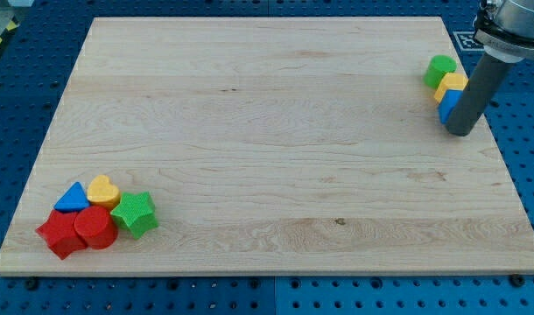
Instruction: Place blue cube to the right center of the board
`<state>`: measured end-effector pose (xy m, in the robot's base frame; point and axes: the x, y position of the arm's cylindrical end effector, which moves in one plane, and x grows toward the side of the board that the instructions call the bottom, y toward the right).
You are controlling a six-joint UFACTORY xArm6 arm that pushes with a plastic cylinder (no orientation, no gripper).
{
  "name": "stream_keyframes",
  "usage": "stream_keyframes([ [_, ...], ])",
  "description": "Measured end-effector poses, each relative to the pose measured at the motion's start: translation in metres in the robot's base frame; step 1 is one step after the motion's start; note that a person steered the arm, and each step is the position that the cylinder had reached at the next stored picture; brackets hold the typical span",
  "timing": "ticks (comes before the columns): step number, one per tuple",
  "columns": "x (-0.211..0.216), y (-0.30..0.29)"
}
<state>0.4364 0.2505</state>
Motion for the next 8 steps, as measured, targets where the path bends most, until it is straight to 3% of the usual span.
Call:
stream_keyframes([
  [8,-0.043,0.000],
])
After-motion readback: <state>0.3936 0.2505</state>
